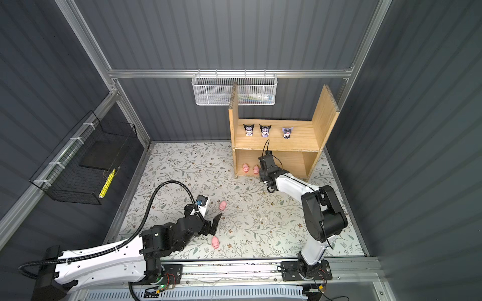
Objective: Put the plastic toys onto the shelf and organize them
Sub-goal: 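Carry the pig into the lower shelf board beside the two pigs, then lower the pig onto the lower board next to the other pigs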
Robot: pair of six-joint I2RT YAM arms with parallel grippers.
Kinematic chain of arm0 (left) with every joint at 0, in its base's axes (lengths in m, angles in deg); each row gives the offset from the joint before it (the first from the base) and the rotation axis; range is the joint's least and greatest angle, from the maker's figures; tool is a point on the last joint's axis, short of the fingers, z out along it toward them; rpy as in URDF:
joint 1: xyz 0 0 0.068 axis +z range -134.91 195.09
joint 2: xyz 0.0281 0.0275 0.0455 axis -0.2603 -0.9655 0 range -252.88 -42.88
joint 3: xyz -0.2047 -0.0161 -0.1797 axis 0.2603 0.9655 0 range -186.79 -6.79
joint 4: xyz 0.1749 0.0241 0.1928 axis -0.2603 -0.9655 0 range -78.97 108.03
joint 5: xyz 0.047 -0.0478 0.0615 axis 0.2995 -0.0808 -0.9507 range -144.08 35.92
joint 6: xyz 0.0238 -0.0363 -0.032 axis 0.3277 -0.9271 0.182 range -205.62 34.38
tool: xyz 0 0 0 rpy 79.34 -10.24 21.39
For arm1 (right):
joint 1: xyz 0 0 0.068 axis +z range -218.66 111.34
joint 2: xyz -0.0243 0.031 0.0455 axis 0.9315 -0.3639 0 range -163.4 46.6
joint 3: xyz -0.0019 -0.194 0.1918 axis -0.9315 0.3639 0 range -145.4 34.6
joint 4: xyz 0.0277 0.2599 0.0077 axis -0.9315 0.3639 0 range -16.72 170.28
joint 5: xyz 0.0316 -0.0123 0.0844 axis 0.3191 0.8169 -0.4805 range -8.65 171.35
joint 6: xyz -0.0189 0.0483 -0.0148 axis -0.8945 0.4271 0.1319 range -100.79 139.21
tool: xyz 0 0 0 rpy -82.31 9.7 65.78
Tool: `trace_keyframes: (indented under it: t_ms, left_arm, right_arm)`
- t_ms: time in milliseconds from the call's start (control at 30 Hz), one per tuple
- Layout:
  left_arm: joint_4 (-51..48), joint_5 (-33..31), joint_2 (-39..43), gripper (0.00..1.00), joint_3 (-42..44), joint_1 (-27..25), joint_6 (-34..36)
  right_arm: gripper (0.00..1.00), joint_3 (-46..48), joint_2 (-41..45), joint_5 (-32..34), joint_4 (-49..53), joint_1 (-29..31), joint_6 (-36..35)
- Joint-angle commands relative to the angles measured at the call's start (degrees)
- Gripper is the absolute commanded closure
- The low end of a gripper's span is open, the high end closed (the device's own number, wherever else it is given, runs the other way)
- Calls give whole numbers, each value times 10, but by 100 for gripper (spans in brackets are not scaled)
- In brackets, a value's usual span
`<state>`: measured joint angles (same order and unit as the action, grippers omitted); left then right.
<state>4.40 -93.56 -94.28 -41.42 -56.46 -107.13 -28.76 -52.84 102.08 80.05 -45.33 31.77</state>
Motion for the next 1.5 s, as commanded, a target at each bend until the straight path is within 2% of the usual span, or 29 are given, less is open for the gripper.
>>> trace_keyframes:
  t_ms: [0, 967, 1467]
  left_arm:
    - [18, -15, -6, 0, -17, -2, 25]
    - [21, -37, -9, 0, -18, 0, 42]
    - [8, -33, 7, 0, -17, 0, 29]
  right_arm:
    - [73, -31, -16, -14, 5, -3, -13]
    - [67, -116, -92, -21, 30, -15, -18]
    - [64, -84, -65, -22, 26, -17, 1]
